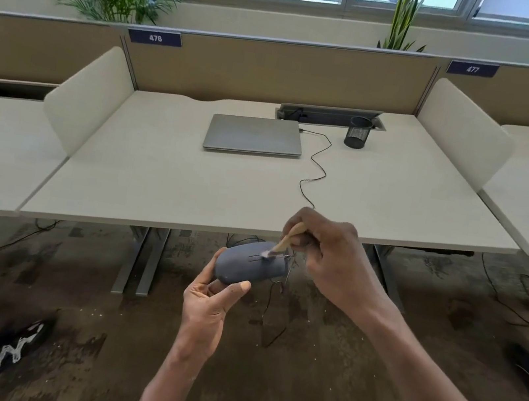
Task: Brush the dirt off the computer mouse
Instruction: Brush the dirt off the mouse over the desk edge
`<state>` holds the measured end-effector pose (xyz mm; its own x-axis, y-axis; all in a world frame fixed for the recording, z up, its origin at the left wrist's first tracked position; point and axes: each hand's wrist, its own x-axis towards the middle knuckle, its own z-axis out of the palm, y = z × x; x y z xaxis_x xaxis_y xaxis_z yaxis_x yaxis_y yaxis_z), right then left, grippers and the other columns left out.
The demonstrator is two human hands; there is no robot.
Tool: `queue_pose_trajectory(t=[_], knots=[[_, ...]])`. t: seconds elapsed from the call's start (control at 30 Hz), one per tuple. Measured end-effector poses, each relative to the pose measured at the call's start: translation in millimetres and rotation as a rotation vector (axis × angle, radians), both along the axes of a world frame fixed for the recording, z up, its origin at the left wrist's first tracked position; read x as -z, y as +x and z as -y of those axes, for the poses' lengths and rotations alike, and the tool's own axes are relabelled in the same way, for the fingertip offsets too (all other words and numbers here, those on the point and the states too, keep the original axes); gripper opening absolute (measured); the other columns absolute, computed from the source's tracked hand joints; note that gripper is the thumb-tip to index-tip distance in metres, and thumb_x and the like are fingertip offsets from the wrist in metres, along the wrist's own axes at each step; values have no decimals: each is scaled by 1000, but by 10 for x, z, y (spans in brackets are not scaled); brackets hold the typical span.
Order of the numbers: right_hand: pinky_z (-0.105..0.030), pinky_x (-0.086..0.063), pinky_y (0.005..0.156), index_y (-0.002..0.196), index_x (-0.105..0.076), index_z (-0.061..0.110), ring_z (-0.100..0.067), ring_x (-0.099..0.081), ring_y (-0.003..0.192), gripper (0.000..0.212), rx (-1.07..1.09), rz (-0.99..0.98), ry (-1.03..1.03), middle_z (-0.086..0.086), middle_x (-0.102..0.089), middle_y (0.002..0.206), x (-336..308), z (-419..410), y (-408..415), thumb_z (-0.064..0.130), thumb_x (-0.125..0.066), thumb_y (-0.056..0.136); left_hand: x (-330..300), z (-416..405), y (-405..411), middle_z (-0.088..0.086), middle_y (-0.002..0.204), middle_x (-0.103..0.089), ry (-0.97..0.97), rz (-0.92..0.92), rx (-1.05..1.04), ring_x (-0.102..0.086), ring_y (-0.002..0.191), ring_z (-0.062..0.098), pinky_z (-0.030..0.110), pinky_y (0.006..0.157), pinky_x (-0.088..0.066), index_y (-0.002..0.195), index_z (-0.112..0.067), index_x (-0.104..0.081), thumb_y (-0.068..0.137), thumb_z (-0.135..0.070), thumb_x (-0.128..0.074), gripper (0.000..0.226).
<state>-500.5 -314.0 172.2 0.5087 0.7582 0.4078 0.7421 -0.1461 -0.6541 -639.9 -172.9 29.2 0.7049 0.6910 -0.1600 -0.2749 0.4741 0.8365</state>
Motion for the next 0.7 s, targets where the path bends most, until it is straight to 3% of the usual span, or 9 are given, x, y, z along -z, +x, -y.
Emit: queue_pose_trajectory(t=[0.17, 0.3, 0.5, 0.6, 0.7], knots=[[-36, -63, 71, 96, -63, 17, -11, -73, 86, 38, -5, -27, 80, -1, -71, 88, -58, -52, 45, -18, -52, 87, -20, 16, 12, 7, 107, -81, -1, 1, 5, -77, 100, 19, 27, 84, -64, 130, -18, -65, 67, 6, -76, 69], [-36, -60, 66, 96, -62, 21, -11, -71, 81, 34, -37, -19, 4, 2, -70, 84, -18, -26, 3, -12, -55, 91, -26, 30, 33, 9, 110, -80, -2, 9, 13, -77, 102, 19, 29, 86, -64, 133, -19, -63, 68, 7, -75, 71], [-44, -58, 65, 96, -63, 16, -17, -71, 79, 30, -22, -2, 11, -1, -70, 83, -17, -55, 15, -12, -54, 91, -29, 10, 35, 8, 111, -80, -6, -3, -1, -77, 103, 20, 28, 85, -64, 133, -18, -63, 68, 7, -76, 71], [-41, -58, 65, 94, -61, 20, -15, -70, 78, 31, -59, 1, -49, 1, -69, 82, -47, -47, 20, -10, -55, 93, -14, 6, 6, 10, 113, -79, -15, -1, -3, -77, 105, 23, 29, 85, -64, 132, -21, -64, 69, 7, -77, 70], [-34, -54, 58, 96, -63, 17, -15, -66, 71, 27, -18, 57, 14, 1, -67, 79, -74, -92, 1, -9, -58, 92, -13, -18, 34, 10, 112, -80, -2, 4, -6, -77, 104, 22, 28, 85, -64, 132, -21, -64, 68, 6, -78, 70]])
